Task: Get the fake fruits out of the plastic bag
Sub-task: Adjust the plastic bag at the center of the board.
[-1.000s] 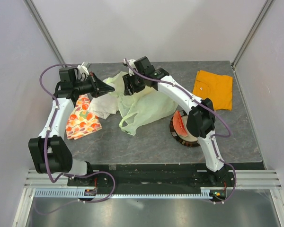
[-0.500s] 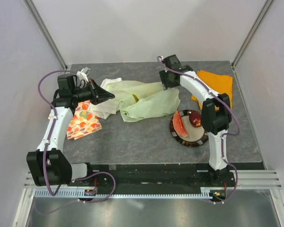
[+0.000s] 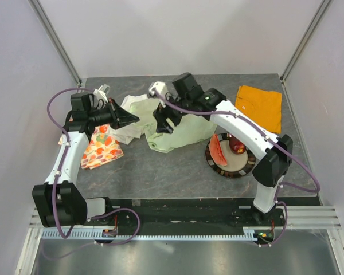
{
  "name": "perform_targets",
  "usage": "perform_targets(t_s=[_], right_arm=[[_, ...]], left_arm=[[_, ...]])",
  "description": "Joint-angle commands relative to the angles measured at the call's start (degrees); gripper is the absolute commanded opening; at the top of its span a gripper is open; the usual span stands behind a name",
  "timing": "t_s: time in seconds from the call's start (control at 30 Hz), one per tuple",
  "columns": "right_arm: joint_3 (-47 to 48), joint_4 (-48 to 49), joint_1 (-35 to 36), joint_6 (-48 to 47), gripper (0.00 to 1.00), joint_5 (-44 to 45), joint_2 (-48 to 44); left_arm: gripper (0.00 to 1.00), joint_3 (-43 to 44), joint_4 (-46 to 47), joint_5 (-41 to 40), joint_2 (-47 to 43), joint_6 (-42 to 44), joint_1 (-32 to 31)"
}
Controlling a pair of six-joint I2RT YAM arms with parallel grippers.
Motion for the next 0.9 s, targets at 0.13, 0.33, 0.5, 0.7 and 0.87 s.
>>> perform_targets(t_s=[0.13,0.33,0.5,0.7,0.87], right_arm=[[-8.11,-3.04,7.19,-16.35,0.82,2.17,-2.22],[-7.50,2.94,9.30,-16.89,0.82,9.38,1.03],[-9.00,8.66,11.06,-19.42,0.83,13.52,1.37],[-5.31,3.82,12.73,-20.50,0.66,15.96,7.08],[-2.94,-1.00,11.77,-20.49,0.58,19.49,6.84]], left_arm=[[0.02,1.32,5.24,2.64,3.36,-5.57,1.73],[0.02,1.32,6.03,3.00,3.71,-6.10,1.99],[0.02,-0.09,6.30,2.65,3.01,-6.27,1.99],[0.02,-0.09,6.56,2.56,3.53,-6.45,1.99],[0.02,0.52,6.74,2.73,4.41,-6.36,2.08]])
